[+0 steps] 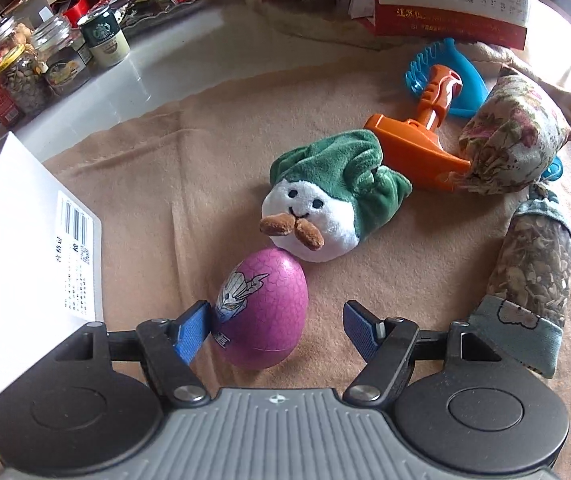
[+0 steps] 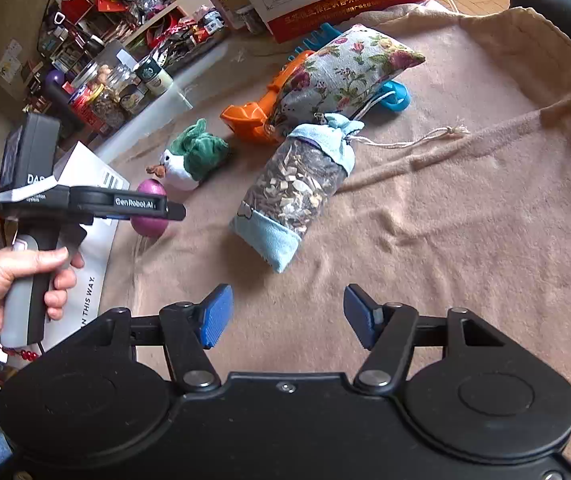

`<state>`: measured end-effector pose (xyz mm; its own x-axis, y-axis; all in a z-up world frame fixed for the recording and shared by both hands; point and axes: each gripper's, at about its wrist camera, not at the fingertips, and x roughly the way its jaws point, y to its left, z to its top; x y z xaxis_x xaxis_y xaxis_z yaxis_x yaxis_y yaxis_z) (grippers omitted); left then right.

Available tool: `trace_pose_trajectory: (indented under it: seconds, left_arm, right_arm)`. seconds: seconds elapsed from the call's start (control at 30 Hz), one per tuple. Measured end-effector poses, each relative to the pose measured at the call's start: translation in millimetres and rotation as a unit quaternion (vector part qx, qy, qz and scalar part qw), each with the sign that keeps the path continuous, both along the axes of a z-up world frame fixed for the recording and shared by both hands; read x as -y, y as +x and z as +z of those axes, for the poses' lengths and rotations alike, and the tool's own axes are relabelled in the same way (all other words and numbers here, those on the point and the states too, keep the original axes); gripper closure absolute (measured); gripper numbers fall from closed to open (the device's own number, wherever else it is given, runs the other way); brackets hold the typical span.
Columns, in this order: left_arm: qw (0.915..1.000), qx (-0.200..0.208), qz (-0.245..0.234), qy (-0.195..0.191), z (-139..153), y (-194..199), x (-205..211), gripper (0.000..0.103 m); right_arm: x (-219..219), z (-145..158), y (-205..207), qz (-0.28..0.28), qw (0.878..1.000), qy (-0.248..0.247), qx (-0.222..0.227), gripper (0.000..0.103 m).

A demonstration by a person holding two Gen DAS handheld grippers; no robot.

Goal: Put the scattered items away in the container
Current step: 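Grasp the purple egg with the left tool while the right tool grasps the seed bottle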

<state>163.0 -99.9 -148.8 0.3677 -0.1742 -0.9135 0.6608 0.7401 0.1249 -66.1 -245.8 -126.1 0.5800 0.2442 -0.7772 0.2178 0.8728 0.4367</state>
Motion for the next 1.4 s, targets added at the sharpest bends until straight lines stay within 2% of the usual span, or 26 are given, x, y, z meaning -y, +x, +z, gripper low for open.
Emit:
trace_pose_trajectory:
  seconds: [0.1,0.3,0.4,0.5,0.9,1.1,1.23,1.4]
  left_arm:
    - [0.9999,-0.014,-0.006,0.004,-9.3,-0.9,0.0,0.030]
    - [0.9995,-0.027,-0.004,-0.013,-12.7,2.9,-4.4,0.029]
    - [0.9992,-0.035,0.000,-0.021,-12.3,5.1,-5.7,0.032]
    - [0.9989,-0.039,-0.005,-0.026,-10.2,5.6,-5.3,0.044]
    - [0.9987,-0.044,-0.002,-0.025,-9.1,3.2,-3.3,0.045]
    - [0.9987,-0.046,-0.004,-0.022,-9.6,1.4,-2.1,0.045]
    - [0.9985,-0.050,-0.007,-0.020,-8.7,-1.1,-0.7,0.045]
    - [0.9984,-0.054,-0.011,-0.017,-4.7,-7.7,2.6,0.045]
  right_arm:
    - [1.6,0.4,10.0,-0.015,1.000,0.005,0.010,0.043]
    - [8.5,-7.4,40.4,-0.046,0.999,0.024,0.012,0.042]
    - [10.8,-14.0,54.6,-0.061,0.998,0.027,0.007,0.042]
    - [13.5,-21.3,66.0,-0.074,0.997,0.035,-0.001,0.041]
    - [7.1,-37.6,83.2,-0.093,0.995,0.042,-0.022,0.039]
    - [0.0,-36.7,89.3,-0.085,0.996,0.017,-0.020,0.039]
    - [-5.8,-35.4,91.8,-0.067,0.998,-0.014,-0.014,0.046]
    - [-9.4,-30.2,86.6,-0.040,0.999,-0.031,-0.011,0.048]
